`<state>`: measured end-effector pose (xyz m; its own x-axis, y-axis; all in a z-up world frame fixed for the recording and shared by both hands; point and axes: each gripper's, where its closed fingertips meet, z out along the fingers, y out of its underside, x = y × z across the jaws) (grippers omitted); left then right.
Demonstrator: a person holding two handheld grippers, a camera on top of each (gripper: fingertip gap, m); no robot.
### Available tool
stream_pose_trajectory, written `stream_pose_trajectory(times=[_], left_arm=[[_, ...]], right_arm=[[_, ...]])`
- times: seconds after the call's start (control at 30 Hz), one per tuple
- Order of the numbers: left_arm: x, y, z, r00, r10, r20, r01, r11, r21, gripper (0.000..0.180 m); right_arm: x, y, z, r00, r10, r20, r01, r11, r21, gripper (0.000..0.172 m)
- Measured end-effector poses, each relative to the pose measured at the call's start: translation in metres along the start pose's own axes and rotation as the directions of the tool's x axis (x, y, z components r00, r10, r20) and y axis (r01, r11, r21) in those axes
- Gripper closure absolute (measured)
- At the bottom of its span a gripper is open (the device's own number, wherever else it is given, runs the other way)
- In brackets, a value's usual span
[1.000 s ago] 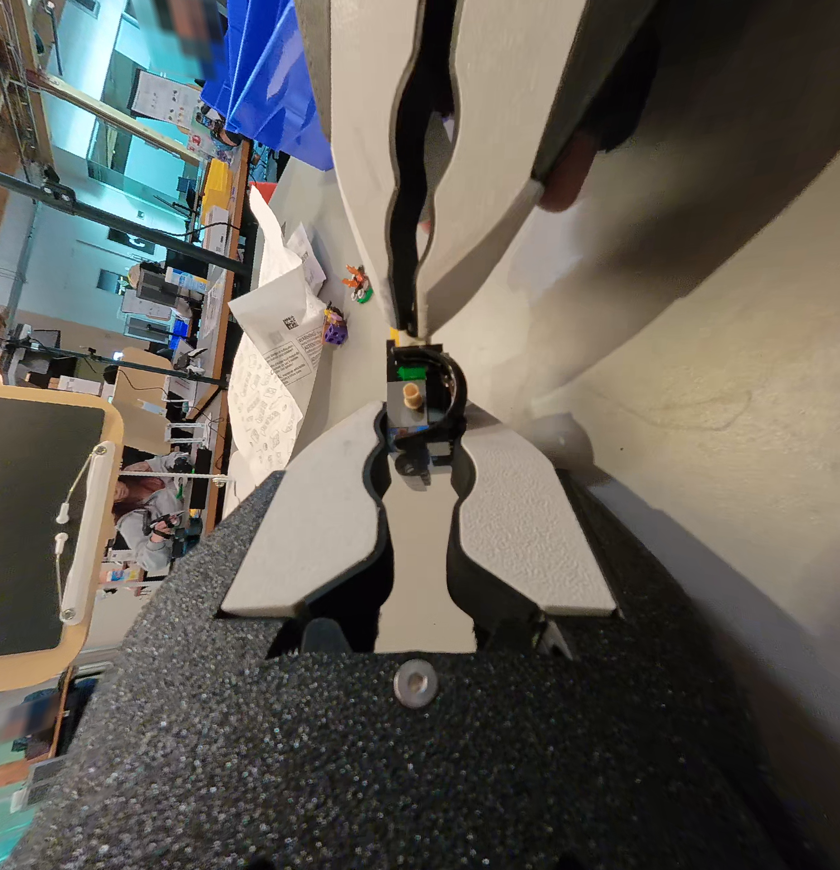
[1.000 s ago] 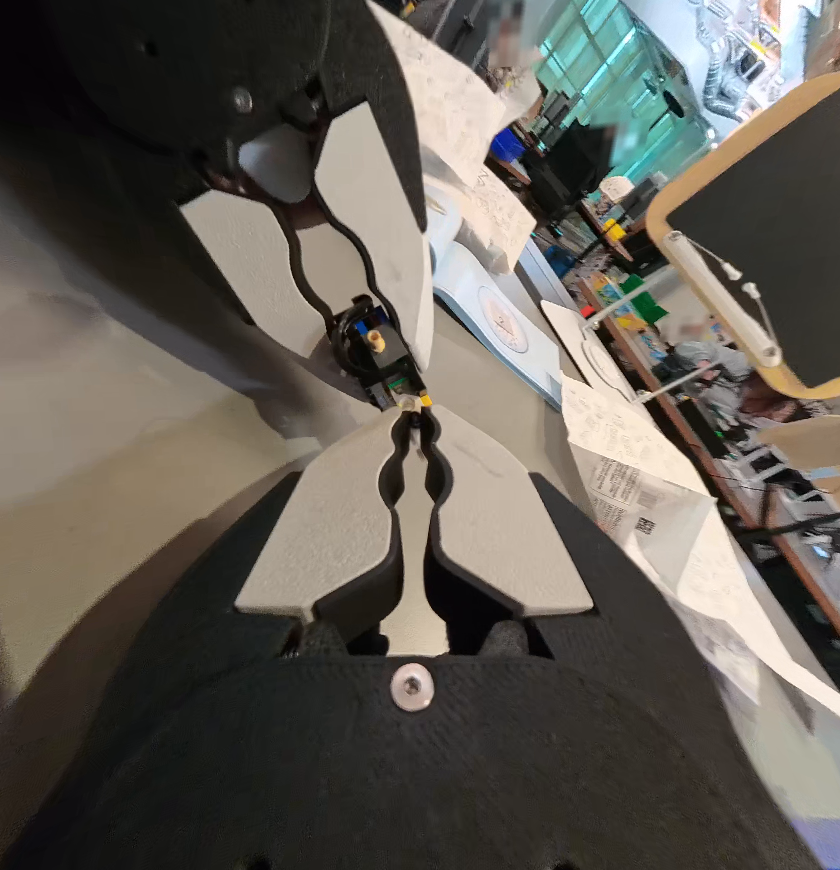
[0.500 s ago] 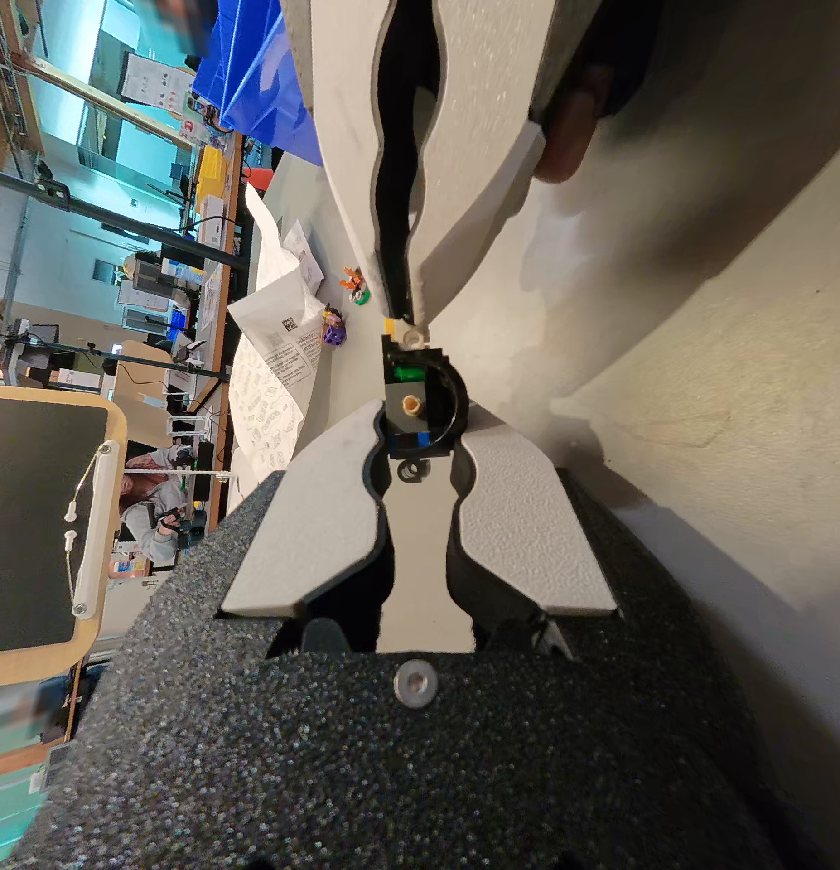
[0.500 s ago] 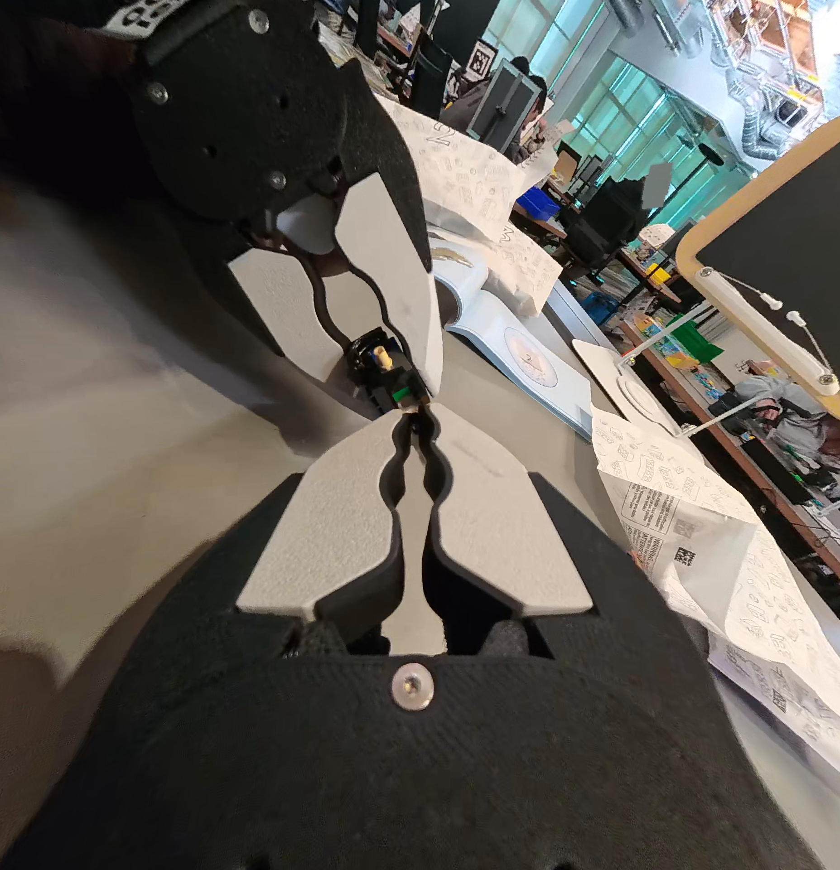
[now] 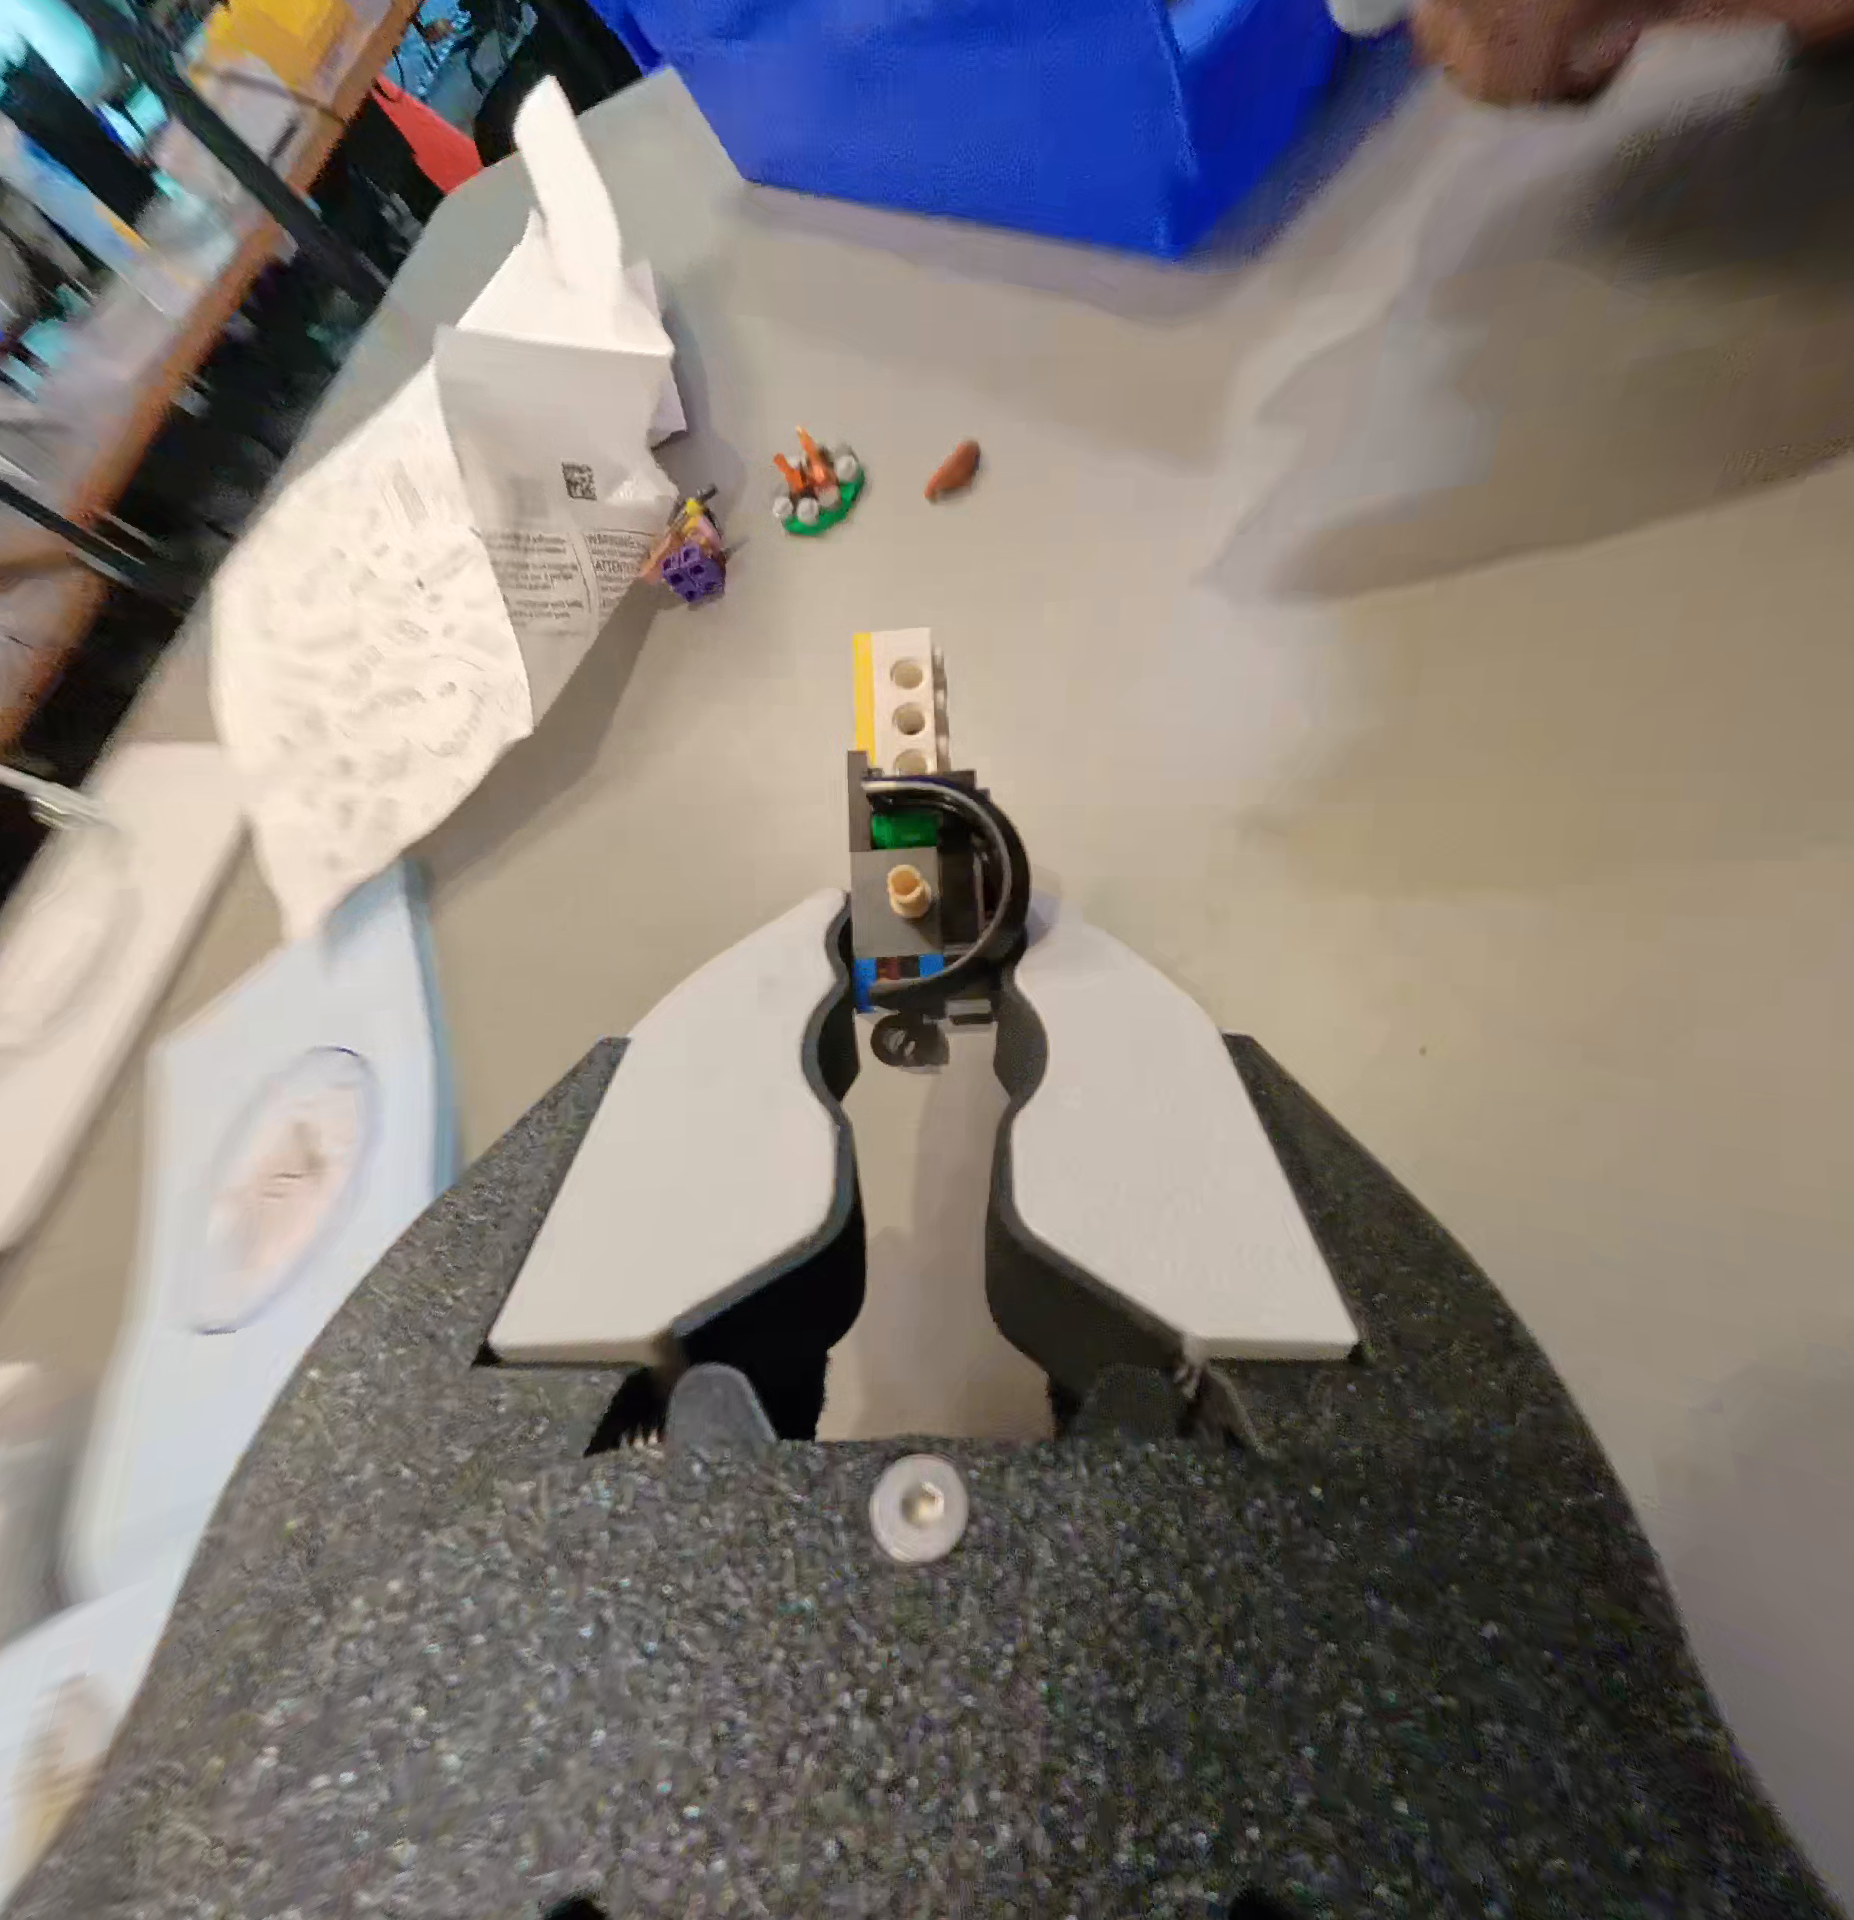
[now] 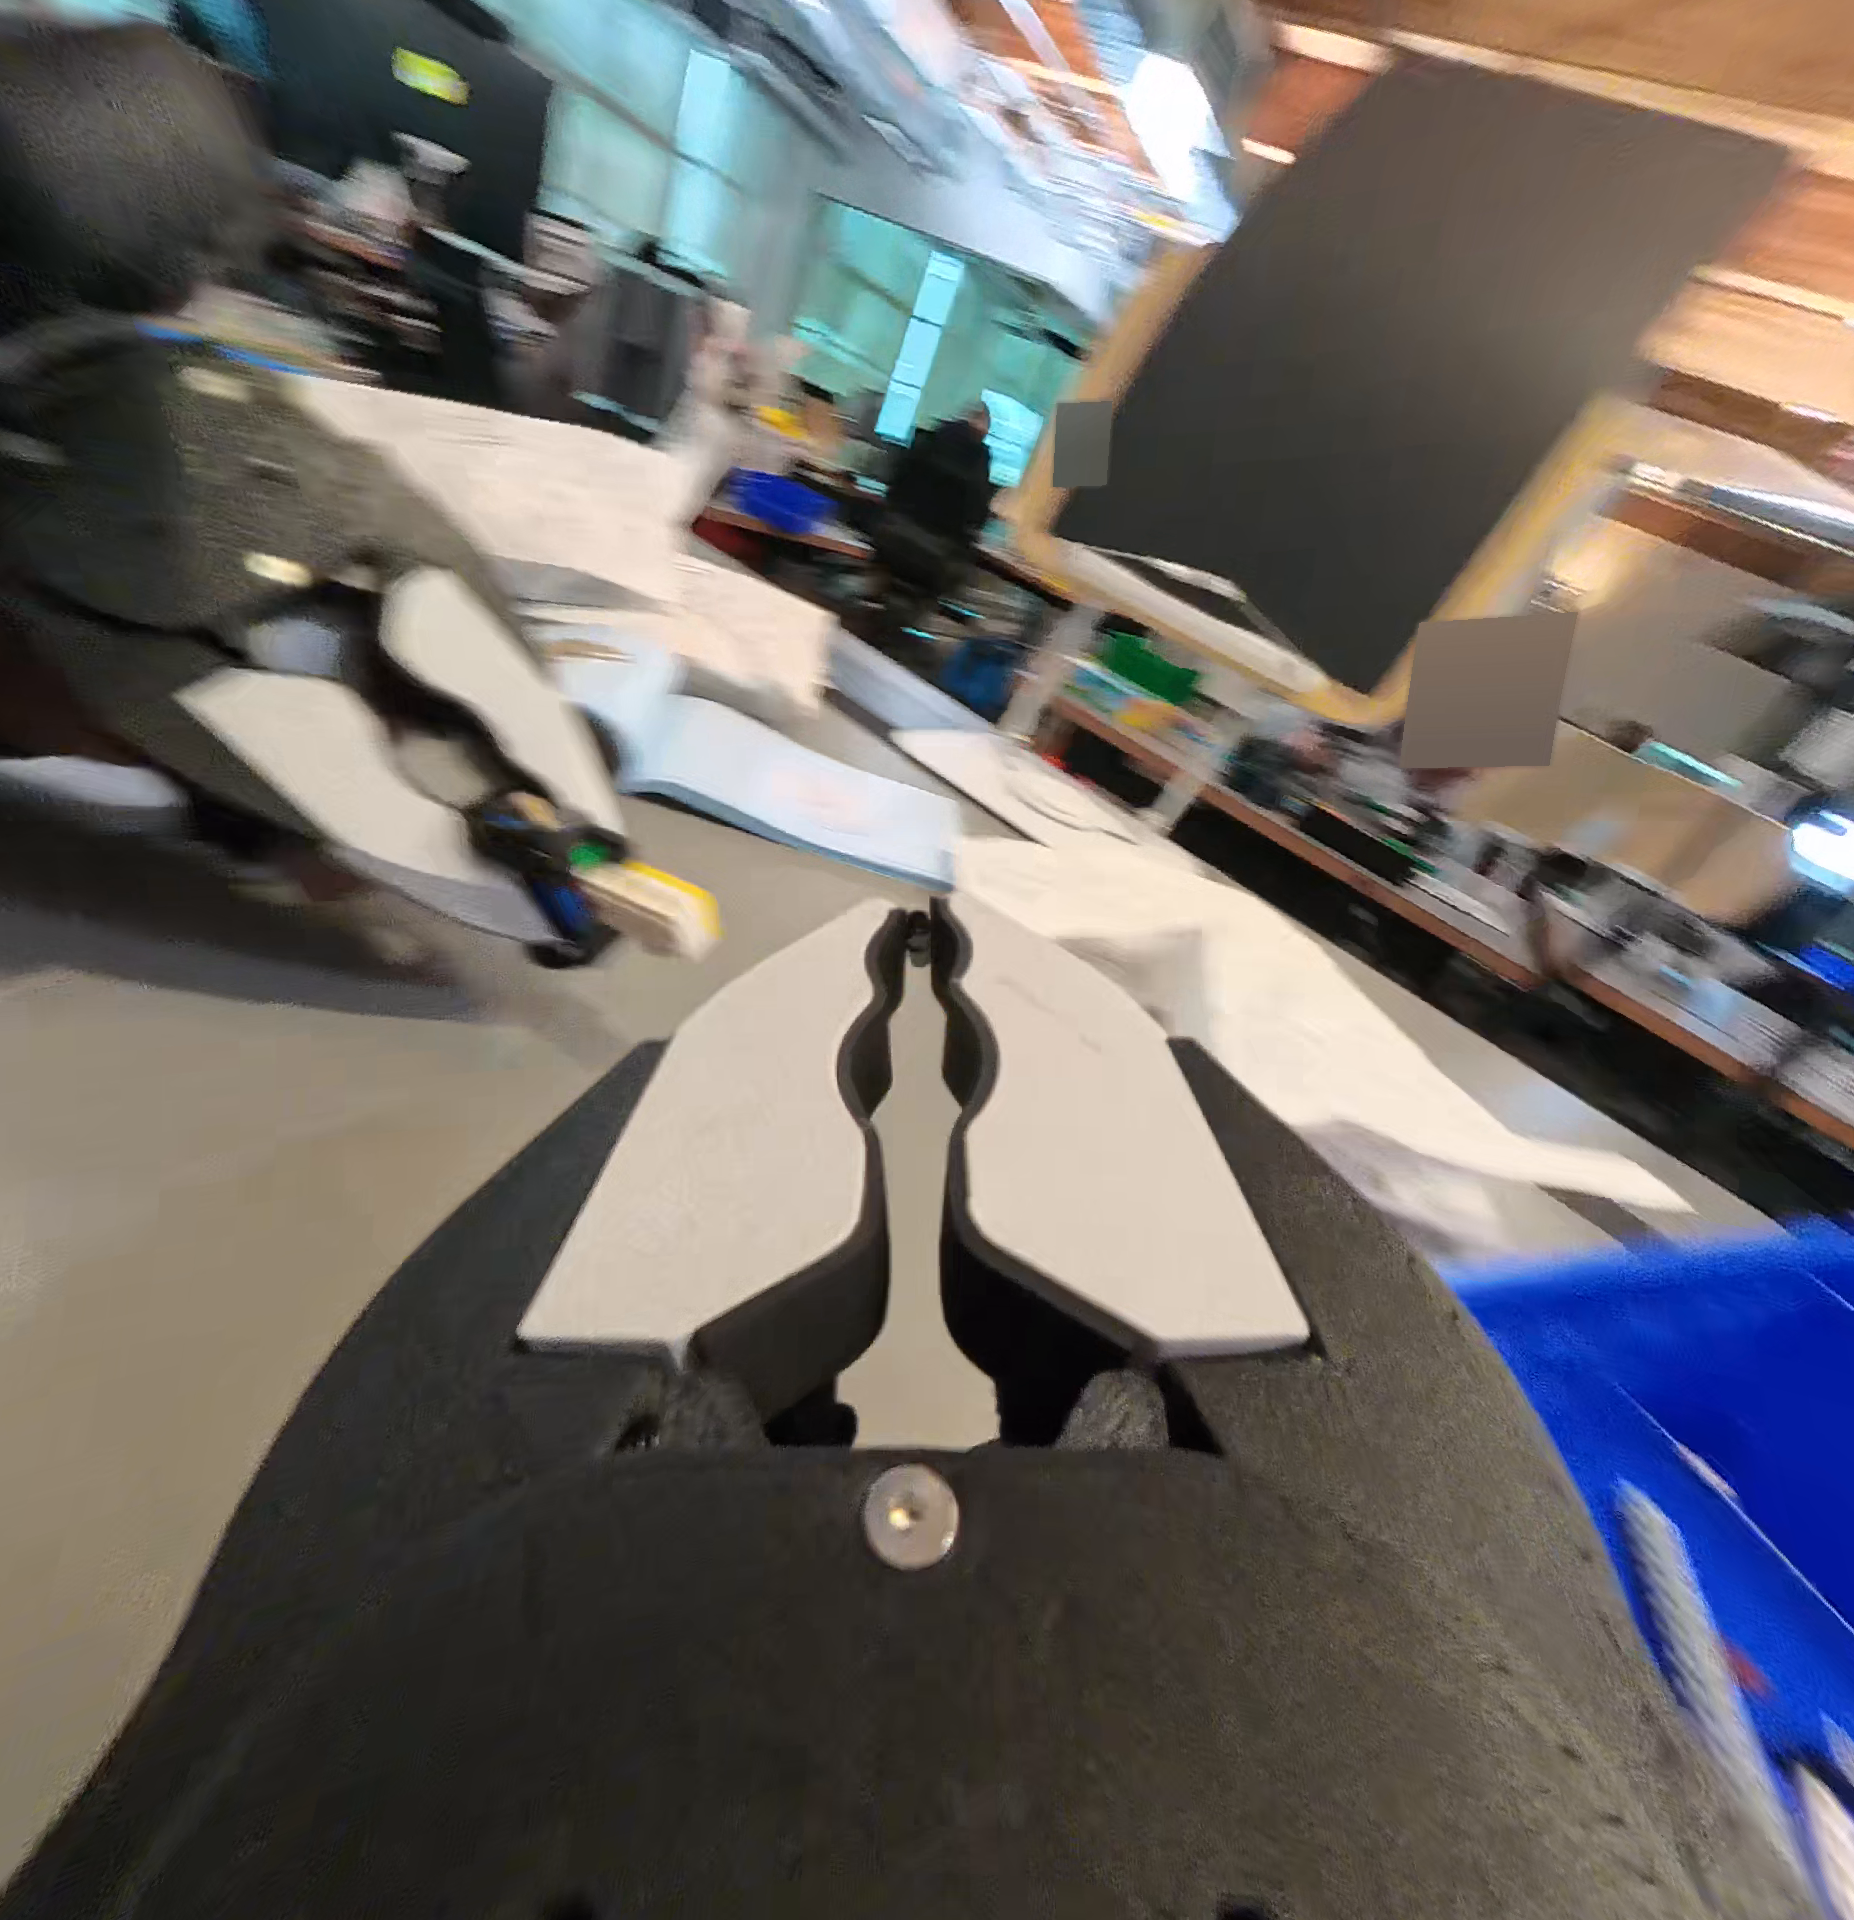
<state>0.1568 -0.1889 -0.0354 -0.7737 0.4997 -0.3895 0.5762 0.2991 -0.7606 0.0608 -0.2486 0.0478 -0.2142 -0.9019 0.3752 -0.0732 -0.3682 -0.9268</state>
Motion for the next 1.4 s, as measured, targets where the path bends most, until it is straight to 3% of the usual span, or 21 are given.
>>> stream_pose_trajectory(times=[0.1, 0.2, 0.33, 0.47, 0.57, 0.67, 0.77, 0.9, 1.0, 1.33, 1.4], left_arm=[[-0.008, -0.005, -0.006, 0.945, -0.292, -0.144, 0.306, 0.948, 0.085, 0.159], [-0.015, -0.008, -0.01, 0.848, -0.461, -0.262, 0.502, 0.858, 0.114, 0.159], [-0.016, -0.013, -0.014, 0.75, -0.553, -0.364, 0.626, 0.771, 0.119, 0.159], [-0.014, -0.018, -0.017, 0.719, -0.555, -0.417, 0.652, 0.747, 0.13, 0.159], [-0.005, -0.028, -0.02, 0.682, -0.531, -0.503, 0.669, 0.731, 0.137, 0.159], [0.008, -0.037, -0.025, 0.64, -0.491, -0.591, 0.678, 0.723, 0.134, 0.159], [0.015, -0.04, -0.028, 0.641, -0.459, -0.616, 0.659, 0.74, 0.134, 0.159], [0.019, -0.041, -0.03, 0.628, -0.447, -0.637, 0.659, 0.741, 0.13, 0.159], [0.02, -0.041, -0.029, 0.62, -0.451, -0.642, 0.661, 0.741, 0.118, 0.159], [0.029, -0.039, -0.029, 0.611, -0.431, -0.664, 0.629, 0.774, 0.077, 0.158], [0.029, -0.036, -0.029, 0.636, -0.418, -0.649, 0.597, 0.799, 0.07, 0.142]], right_arm=[[0.061, 0.012, -0.029, 0.966, 0.045, -0.254, -0.069, 0.994, -0.085, 0.167], [0.114, 0.029, -0.065, 0.887, 0.125, -0.444, -0.213, 0.965, -0.154, 0.165], [0.133, 0.066, -0.083, 0.837, 0.256, -0.483, -0.421, 0.865, -0.272, 0.135], [0.104, 0.047, -0.063, 0.886, 0.311, -0.344, -0.4, 0.888, -0.227, 0.136], [0.042, 0.018, -0.025, 0.926, 0.371, -0.064, -0.377, 0.909, -0.176, 0.152], [-0.03, 0.015, 0.013, 0.849, 0.48, 0.22, -0.425, 0.868, -0.257, 0.153], [-0.072, 0.011, 0.035, 0.721, 0.581, 0.379, -0.483, 0.813, -0.326, 0.154], [-0.084, 0.007, 0.045, 0.61, 0.66, 0.438, -0.547, 0.751, -0.37, 0.156], [-0.087, 0.006, 0.045, 0.577, 0.678, 0.455, -0.563, 0.734, -0.379, 0.163], [-0.095, 0.008, 0.043, 0.581, 0.66, 0.477, -0.525, 0.751, -0.399, 0.167], [-0.099, 0.007, 0.041, 0.58, 0.645, 0.498, -0.495, 0.764, -0.413, 0.167]])
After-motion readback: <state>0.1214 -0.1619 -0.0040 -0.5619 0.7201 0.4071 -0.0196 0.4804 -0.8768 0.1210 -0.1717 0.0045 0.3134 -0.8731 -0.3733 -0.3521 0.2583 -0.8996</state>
